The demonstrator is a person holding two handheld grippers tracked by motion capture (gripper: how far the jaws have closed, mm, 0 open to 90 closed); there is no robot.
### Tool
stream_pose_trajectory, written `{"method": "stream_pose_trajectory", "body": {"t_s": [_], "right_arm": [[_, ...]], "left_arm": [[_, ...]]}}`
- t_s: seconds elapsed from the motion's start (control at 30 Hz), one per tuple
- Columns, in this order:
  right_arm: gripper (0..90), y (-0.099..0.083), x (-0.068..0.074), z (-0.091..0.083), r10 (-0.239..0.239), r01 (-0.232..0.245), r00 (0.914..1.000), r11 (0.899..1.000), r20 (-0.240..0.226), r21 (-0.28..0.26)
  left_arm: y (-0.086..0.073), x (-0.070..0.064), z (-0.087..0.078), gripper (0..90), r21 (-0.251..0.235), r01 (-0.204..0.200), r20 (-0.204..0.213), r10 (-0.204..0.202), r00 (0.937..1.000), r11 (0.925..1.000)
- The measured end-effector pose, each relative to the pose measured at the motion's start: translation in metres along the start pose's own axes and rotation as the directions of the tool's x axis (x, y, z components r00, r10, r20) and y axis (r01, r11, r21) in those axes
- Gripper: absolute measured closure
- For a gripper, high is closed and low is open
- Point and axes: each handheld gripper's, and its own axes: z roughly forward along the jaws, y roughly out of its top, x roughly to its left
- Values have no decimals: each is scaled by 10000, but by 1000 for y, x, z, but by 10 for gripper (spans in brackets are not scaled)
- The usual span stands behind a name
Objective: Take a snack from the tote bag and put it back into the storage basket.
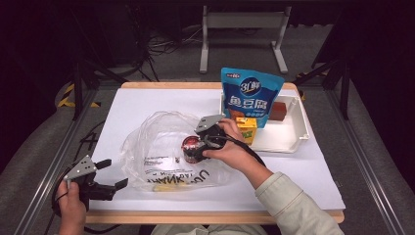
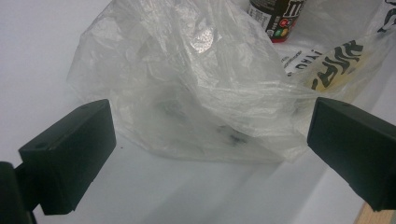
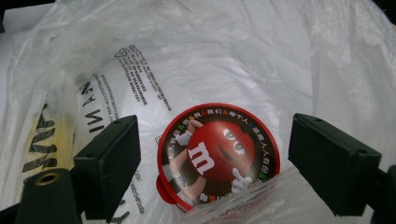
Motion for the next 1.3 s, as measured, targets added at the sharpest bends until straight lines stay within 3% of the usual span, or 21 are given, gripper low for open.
{"method": "stream_pose_trajectory", "body": {"t_s": [0.57,1.03,1.3], "right_arm": [[158,-15,-3,15,237,-227,9996,9981,-168,573],[159,-21,-2,27,122,-99,9997,9934,-191,1141],[189,-21,-1,31,-172,188,9998,9915,-135,1285]], "left_arm": [[0,0,1,15,35,17,35,-17,10000,10000],[0,0,0,15,24,3,53,-3,10000,10000],[0,0,0,15,38,19,48,-20,10000,10000]]}}
